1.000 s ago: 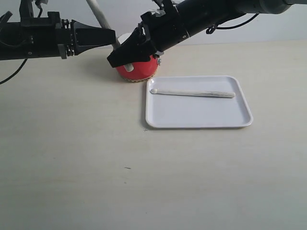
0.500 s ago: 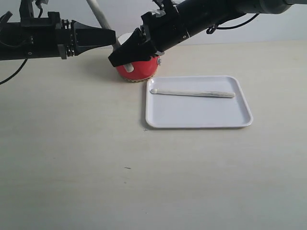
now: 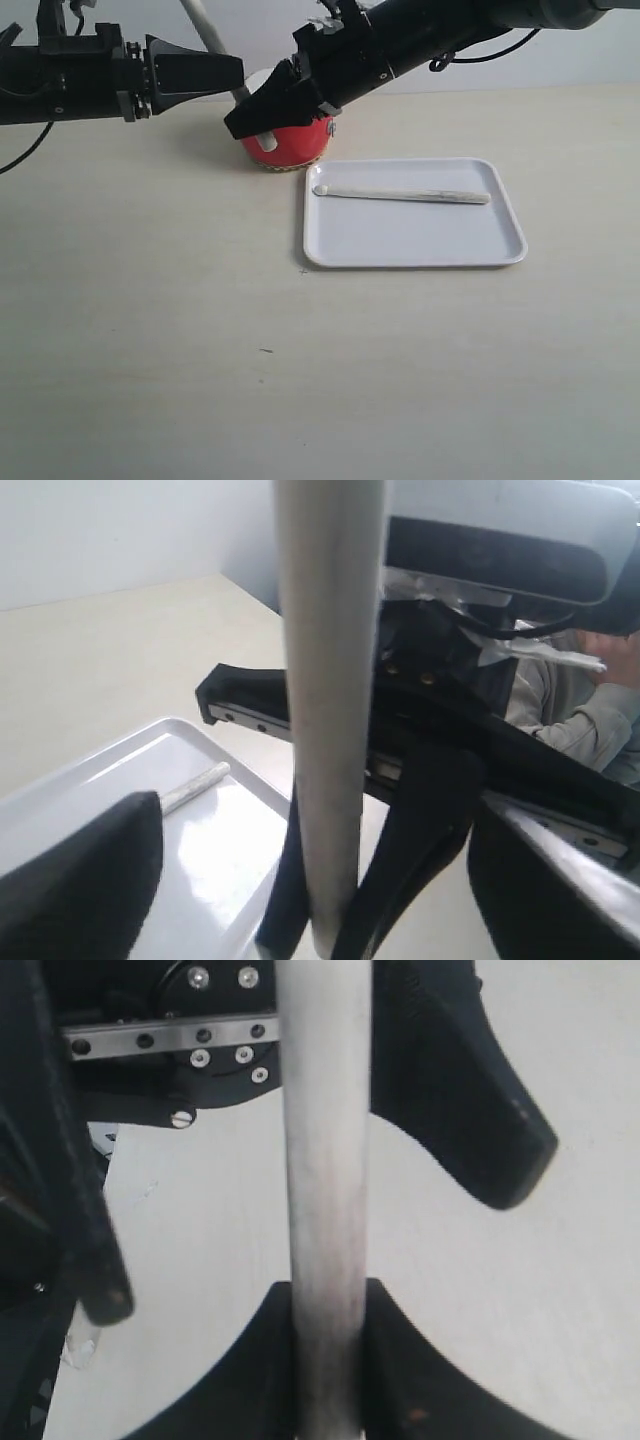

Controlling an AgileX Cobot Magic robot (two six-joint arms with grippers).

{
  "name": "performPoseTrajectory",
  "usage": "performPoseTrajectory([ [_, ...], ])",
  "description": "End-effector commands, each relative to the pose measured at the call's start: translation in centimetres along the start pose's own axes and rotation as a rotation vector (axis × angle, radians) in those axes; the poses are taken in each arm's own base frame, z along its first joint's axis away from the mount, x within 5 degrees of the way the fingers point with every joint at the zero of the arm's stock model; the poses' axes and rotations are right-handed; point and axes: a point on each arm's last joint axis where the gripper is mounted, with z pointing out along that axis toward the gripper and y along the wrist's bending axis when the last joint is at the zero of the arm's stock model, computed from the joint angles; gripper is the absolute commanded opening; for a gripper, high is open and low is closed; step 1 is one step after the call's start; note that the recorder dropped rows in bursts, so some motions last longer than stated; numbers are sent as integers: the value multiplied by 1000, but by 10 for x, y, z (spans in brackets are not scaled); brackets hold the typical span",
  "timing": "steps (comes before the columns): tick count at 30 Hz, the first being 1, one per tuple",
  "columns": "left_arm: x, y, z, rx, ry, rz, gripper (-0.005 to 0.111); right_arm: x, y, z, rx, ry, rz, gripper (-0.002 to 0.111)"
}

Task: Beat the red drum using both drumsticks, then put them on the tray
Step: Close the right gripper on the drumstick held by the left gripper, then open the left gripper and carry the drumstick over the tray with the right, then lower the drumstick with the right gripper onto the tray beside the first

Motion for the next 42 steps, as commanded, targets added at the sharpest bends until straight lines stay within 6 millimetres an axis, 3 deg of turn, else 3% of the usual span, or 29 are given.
performPoseTrajectory([
  [1,-5,9,-13,-35,-40,-4,68,0,-8,-15,49,-30,60,0],
  [6,-9,20,-32,-95,-70,-69,50,13,-31,-47,177,-11,73,0],
  [11,-9,26,-38,-139,-74,-80,12,52,-61,-74,501,407,1,0],
  [13,-9,26,-38,-139,-74,-80,0,57,-65,-79,555,481,-18,0],
  [20,-9,26,-38,-148,-72,-72,0,75,-62,-90,515,839,-190,0],
  [35,-9,26,-38,-148,-72,-72,0,90,-53,-103,353,1100,-260,0],
  [42,-9,26,-38,-148,-72,-72,0,85,-48,-73,343,1261,-361,0],
])
